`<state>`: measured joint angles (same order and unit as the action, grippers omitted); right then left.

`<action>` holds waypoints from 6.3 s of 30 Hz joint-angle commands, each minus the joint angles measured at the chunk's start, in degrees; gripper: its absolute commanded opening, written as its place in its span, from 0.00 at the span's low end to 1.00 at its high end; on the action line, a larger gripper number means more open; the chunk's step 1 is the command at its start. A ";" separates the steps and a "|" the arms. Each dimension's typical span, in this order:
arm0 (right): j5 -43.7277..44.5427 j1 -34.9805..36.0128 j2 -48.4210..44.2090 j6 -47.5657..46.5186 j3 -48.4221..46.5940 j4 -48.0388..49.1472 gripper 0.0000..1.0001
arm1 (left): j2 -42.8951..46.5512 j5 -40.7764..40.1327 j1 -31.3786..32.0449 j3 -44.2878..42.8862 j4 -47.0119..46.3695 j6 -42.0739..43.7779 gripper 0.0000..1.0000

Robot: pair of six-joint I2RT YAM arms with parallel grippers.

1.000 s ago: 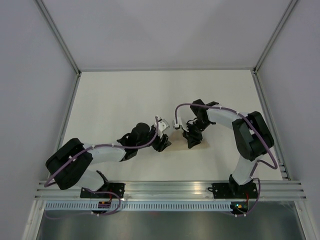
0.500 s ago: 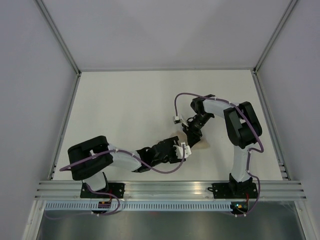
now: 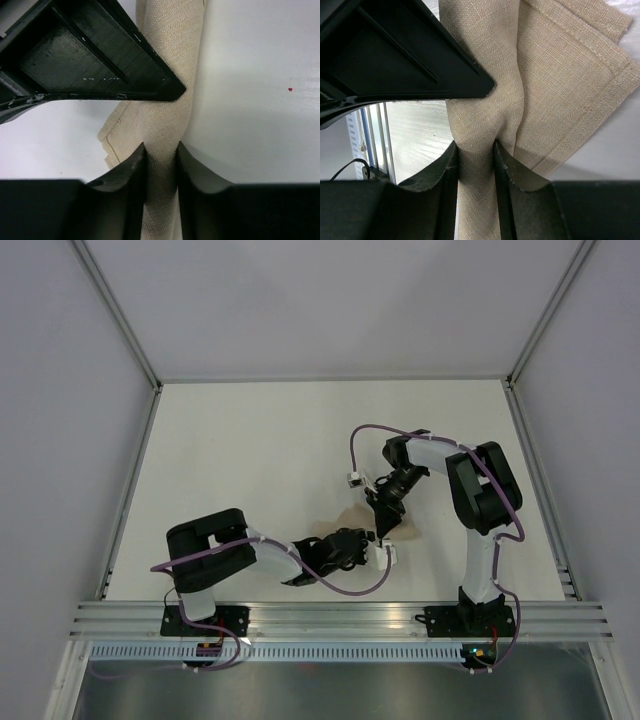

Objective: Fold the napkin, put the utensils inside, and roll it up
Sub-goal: Roll the napkin with the utensil

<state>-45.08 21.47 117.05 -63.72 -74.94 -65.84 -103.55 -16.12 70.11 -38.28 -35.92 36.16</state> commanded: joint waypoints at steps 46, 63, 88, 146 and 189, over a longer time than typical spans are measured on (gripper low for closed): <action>17.89 -0.94 -59.65 11.60 43.99 51.06 0.75 | -18.35 61.38 -25.54 -36.33 59.64 -20.87 0.16; 33.12 18.43 -46.93 12.84 50.06 64.53 0.64 | -22.93 62.18 -26.34 -41.35 64.31 -22.10 0.32; 23.73 13.95 -34.62 13.54 36.10 40.99 0.25 | 3.08 36.27 -28.62 -23.36 36.29 -28.16 0.60; 7.73 1.11 9.60 2.73 -5.39 2.03 0.27 | -2.36 15.86 -6.12 -14.97 25.90 -2.41 0.45; 20.82 -12.25 -14.49 48.51 -4.69 22.78 0.65 | -21.61 6.28 -14.30 -37.30 45.33 -67.09 0.30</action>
<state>-28.10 9.02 104.57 -20.51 -80.68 -42.98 -119.42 -8.75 55.94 -76.31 -1.32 -19.99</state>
